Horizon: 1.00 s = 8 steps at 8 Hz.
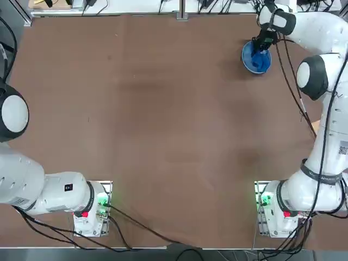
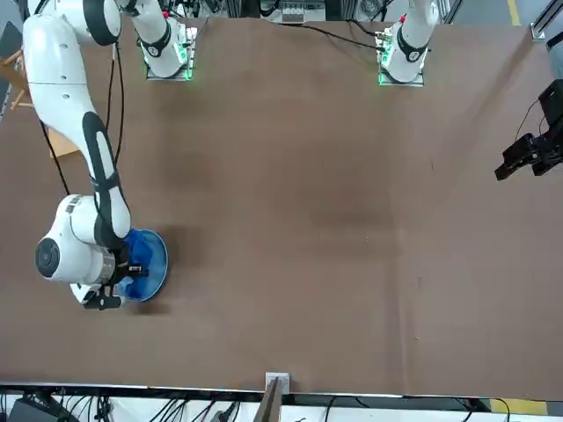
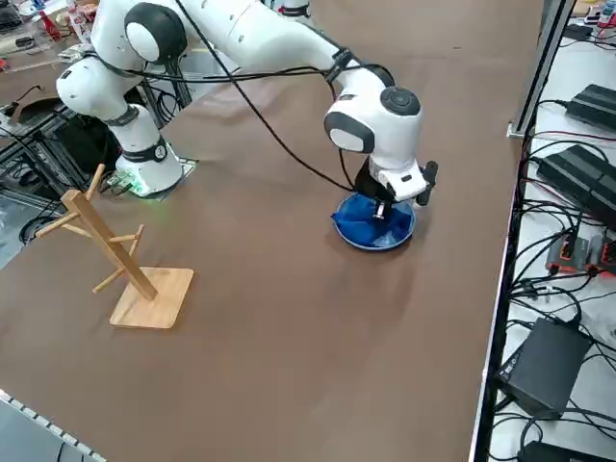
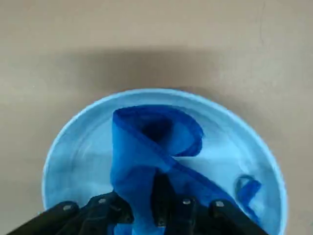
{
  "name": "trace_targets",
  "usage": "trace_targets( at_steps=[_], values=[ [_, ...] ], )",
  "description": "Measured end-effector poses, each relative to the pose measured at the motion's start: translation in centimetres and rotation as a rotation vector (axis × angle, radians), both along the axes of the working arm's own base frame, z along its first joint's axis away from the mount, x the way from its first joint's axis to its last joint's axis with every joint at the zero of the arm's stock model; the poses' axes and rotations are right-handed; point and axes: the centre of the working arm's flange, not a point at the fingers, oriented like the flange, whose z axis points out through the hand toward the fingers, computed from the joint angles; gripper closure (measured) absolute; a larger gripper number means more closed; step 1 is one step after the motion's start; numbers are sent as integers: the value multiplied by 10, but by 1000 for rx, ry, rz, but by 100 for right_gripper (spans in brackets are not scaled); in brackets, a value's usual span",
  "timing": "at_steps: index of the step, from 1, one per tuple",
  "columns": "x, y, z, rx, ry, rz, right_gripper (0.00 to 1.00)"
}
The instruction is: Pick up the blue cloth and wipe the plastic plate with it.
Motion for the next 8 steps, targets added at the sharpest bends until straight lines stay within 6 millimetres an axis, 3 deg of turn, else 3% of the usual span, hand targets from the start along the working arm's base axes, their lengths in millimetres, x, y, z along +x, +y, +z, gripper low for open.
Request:
trace_targets(
  at_steps=[2,4,6,8],
  values=[
    [0,27,1,20,0,-29,85],
    [6,34,1,25,-61,-32,85],
    [10,20,1,21,-97,-5,85],
    [10,-10,2,8,-87,26,85]
  ],
)
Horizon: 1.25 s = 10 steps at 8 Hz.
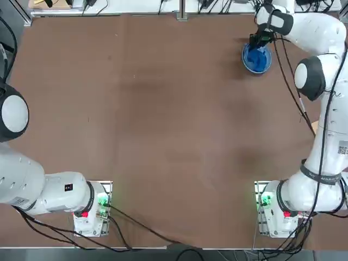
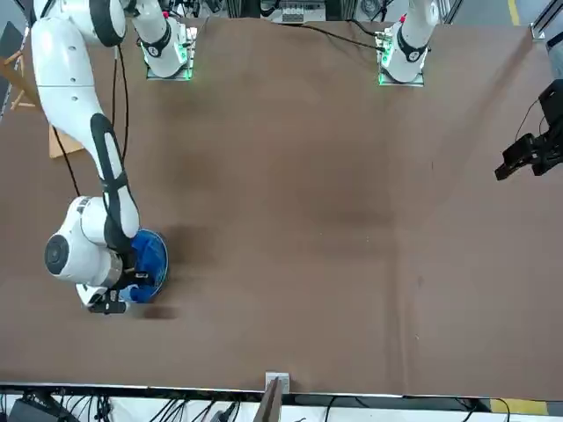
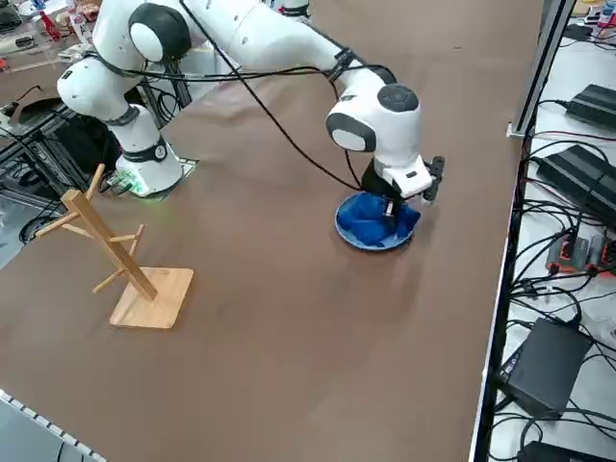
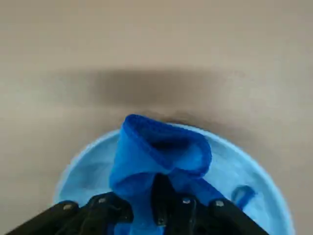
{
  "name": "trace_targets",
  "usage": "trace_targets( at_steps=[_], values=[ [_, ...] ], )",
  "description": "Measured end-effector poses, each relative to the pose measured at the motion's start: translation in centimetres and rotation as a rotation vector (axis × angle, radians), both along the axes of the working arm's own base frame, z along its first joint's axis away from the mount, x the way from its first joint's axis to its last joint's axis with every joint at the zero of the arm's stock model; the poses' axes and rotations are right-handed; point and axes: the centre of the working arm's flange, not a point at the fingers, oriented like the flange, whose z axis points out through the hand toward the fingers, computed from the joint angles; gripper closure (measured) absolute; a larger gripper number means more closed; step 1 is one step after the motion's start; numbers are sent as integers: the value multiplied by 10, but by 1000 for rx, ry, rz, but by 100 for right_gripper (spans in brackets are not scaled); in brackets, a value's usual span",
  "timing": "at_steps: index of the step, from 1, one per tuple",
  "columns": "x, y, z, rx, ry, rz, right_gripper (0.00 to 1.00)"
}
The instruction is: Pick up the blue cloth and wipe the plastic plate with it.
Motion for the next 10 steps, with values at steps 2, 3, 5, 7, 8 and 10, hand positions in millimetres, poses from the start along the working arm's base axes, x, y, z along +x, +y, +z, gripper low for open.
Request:
trace_targets(
  at_steps=[2,3,5,7,8,10],
  values=[
    [-3,-21,0,-10,36,9,85],
    [-7,-22,0,-7,63,4,85],
    [-15,-7,-2,-5,137,-43,85],
    [-19,25,-2,-8,165,-96,85],
    [-19,39,-2,4,164,-109,85],
    [-12,52,0,20,100,-112,85]
  ],
)
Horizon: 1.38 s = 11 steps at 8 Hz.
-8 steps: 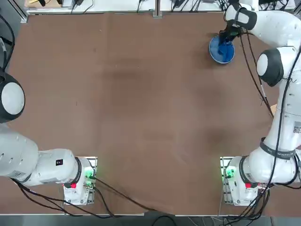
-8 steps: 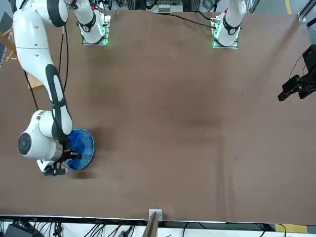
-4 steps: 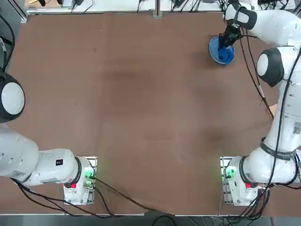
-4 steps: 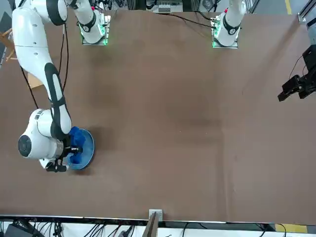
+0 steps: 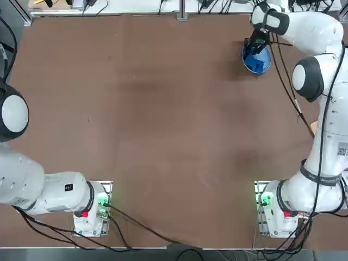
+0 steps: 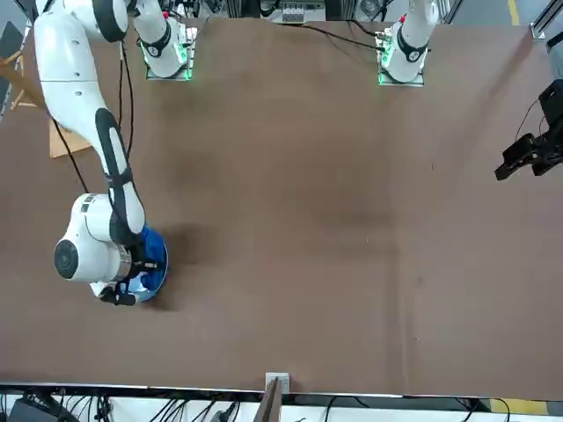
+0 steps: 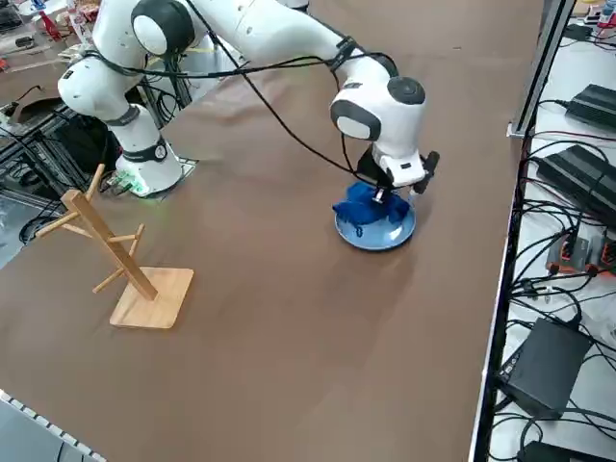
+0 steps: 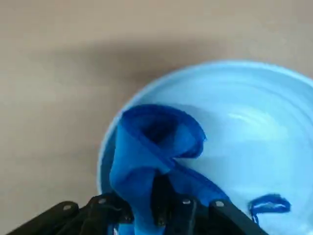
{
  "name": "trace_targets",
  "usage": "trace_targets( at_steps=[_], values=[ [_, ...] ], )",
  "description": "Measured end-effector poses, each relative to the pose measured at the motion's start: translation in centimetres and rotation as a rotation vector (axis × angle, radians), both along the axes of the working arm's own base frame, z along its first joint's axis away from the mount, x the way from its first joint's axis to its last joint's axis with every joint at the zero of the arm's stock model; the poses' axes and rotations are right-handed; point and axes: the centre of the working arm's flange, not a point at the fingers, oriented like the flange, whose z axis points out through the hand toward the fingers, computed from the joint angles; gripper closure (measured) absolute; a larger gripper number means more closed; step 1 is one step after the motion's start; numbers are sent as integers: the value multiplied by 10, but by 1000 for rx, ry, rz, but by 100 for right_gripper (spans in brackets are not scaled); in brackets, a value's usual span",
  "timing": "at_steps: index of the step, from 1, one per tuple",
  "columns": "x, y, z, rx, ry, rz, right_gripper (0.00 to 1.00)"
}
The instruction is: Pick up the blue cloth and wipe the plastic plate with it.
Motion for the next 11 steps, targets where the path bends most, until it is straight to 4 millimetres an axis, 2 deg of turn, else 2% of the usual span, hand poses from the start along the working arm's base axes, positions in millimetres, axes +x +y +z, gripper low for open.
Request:
trace_targets(
  at_steps=[2,4,7,9,11],
  values=[
    [8,-8,5,0,-61,55,85],
    [12,-29,7,0,-77,102,85],
    [4,-56,1,-11,-9,130,85],
    [-4,-67,1,-14,71,118,85],
    [-2,-67,11,-17,79,84,85]
  ],
)
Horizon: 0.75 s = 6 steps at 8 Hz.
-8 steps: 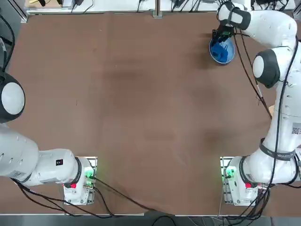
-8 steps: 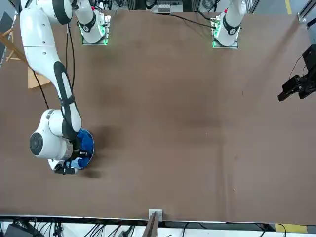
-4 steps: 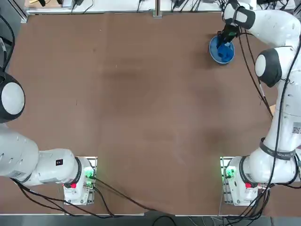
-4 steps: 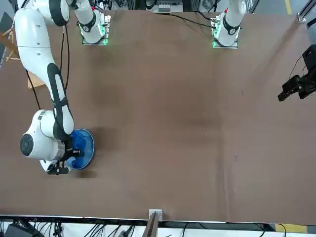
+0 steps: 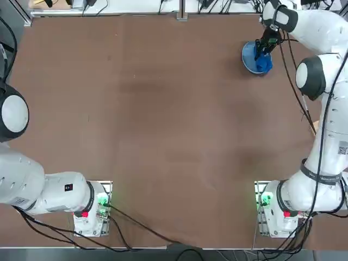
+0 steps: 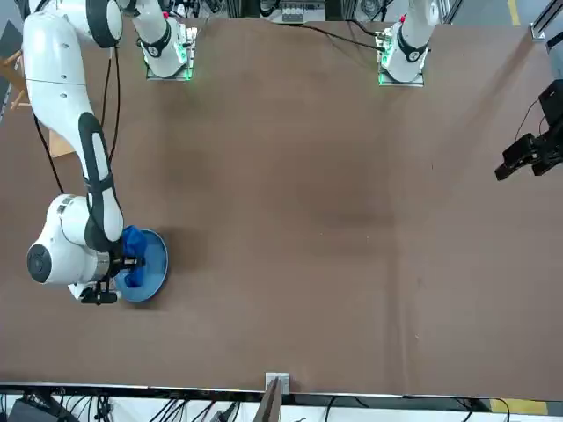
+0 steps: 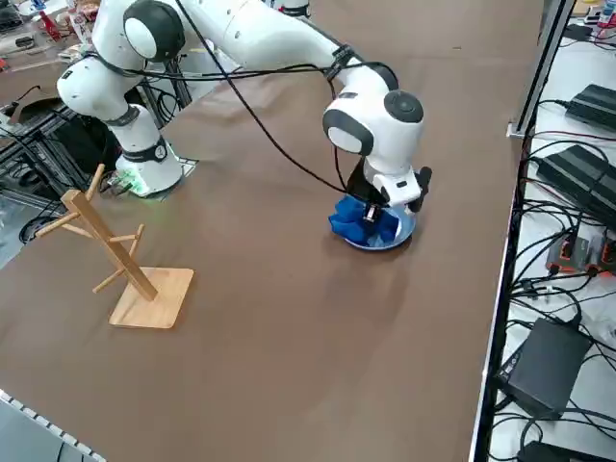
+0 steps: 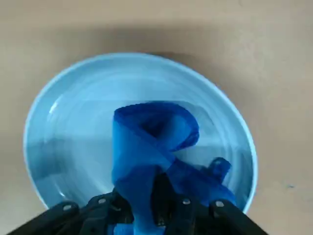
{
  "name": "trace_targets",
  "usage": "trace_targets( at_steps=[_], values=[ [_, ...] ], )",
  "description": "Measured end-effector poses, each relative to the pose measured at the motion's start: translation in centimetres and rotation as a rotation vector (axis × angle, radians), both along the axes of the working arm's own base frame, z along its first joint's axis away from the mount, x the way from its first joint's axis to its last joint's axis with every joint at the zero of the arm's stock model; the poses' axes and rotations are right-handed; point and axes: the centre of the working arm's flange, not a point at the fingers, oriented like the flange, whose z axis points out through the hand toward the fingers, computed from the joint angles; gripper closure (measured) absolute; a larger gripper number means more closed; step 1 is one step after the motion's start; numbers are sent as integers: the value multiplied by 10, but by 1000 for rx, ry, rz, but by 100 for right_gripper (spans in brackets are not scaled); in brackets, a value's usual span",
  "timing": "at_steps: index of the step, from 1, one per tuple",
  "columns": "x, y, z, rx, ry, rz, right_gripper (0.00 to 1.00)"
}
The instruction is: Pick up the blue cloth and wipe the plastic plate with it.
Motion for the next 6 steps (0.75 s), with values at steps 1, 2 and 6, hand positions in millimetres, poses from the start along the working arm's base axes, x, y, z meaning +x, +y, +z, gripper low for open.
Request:
trace_targets(
  at_steps=[1,2,6],
  values=[
    [4,6,14,-3,-19,-20,85],
    [10,15,31,-6,-43,-42,85],
    [19,46,102,-4,-131,-73,85]
  ],
)
